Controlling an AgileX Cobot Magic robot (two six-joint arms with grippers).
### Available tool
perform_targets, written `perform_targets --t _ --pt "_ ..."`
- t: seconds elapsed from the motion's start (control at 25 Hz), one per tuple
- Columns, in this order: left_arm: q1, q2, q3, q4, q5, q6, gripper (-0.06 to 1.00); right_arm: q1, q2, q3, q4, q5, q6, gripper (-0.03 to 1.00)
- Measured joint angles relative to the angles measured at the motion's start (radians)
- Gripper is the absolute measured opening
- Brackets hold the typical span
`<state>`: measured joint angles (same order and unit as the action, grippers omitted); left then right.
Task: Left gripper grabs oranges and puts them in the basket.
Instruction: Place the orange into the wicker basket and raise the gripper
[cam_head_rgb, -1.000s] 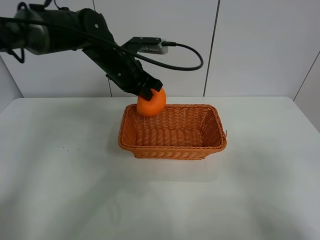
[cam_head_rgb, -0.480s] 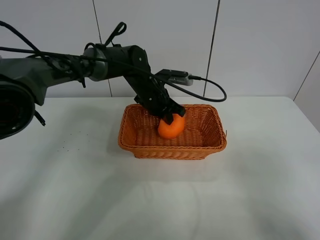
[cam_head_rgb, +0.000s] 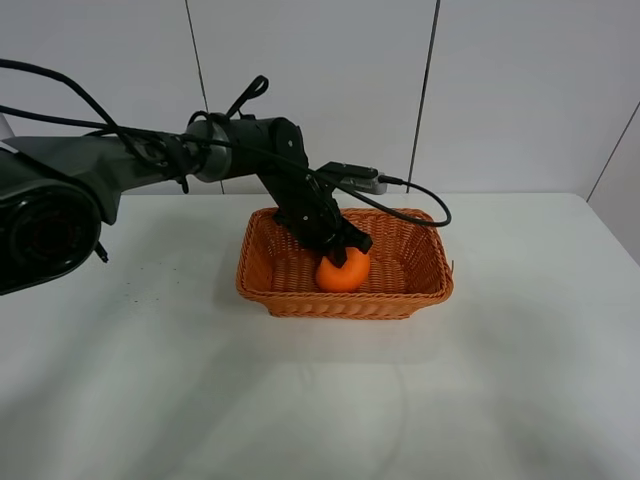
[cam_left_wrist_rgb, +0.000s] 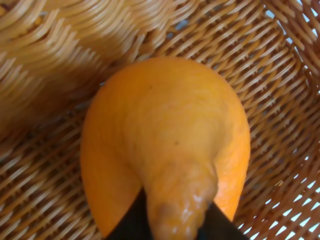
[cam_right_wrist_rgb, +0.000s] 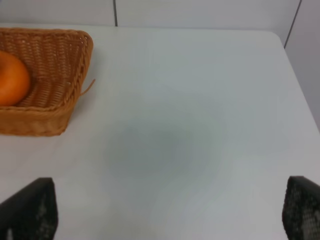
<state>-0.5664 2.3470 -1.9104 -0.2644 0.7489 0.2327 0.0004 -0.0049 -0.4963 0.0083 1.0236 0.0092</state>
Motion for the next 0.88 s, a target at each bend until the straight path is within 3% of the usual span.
perform_targets --t 0.24,0.32,0.56,0.68,0.88 --pt "0.000 0.000 0.000 0.000 0.003 0.000 0.17 0.000 0.000 0.000 0.000 0.000 0.000 0.69" --pt "0.000 0.000 -0.001 0.000 0.011 0.000 0.25 0.000 0.000 0.000 0.000 0.000 0.000 0.69" --pt "0.000 -0.010 -0.001 0.037 0.035 0.000 0.77 0.000 0.000 0.000 0.000 0.000 0.000 0.69" --pt "0.000 -0.029 -0.002 0.049 0.037 0.000 0.83 0.000 0.000 0.000 0.000 0.000 0.000 0.69" --pt "0.000 -0.048 -0.024 0.050 0.064 0.000 0.85 0.000 0.000 0.000 0.000 0.000 0.000 0.69"
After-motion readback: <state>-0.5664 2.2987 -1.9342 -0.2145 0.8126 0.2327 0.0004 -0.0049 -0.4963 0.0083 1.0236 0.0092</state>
